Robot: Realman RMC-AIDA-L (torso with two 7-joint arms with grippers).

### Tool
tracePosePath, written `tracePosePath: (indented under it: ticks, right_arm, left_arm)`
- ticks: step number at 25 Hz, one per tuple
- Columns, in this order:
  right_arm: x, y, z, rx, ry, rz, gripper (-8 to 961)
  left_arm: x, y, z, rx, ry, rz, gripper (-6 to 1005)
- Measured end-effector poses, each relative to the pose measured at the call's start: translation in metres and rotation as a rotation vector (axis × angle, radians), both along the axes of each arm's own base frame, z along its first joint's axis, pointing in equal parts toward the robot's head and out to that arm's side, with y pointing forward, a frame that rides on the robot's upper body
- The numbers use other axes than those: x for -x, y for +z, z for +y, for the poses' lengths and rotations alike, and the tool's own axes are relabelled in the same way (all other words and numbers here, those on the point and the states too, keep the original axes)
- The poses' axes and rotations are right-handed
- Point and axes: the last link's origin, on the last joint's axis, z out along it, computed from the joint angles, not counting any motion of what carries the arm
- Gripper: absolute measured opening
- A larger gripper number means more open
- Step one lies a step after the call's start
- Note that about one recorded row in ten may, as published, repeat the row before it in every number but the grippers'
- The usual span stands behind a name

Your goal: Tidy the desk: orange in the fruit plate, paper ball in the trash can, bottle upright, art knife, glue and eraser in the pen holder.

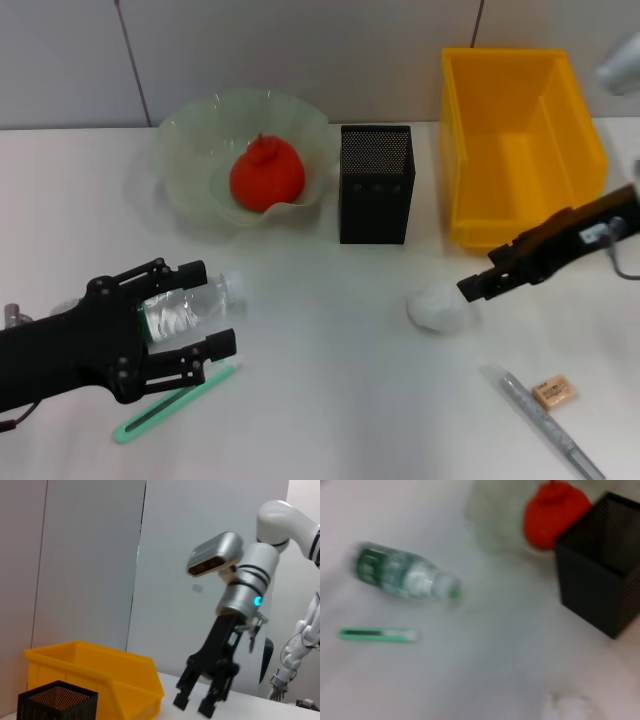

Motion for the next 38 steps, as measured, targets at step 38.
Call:
tracePosePath:
  ticks: [38]
  right_arm:
    - [0.01,-0.093,0.027,0.013,-0.016,-0.299,624]
  left_arm:
    - [0.006,-0.014,-0.008,0.062,-0.015,0.047,834]
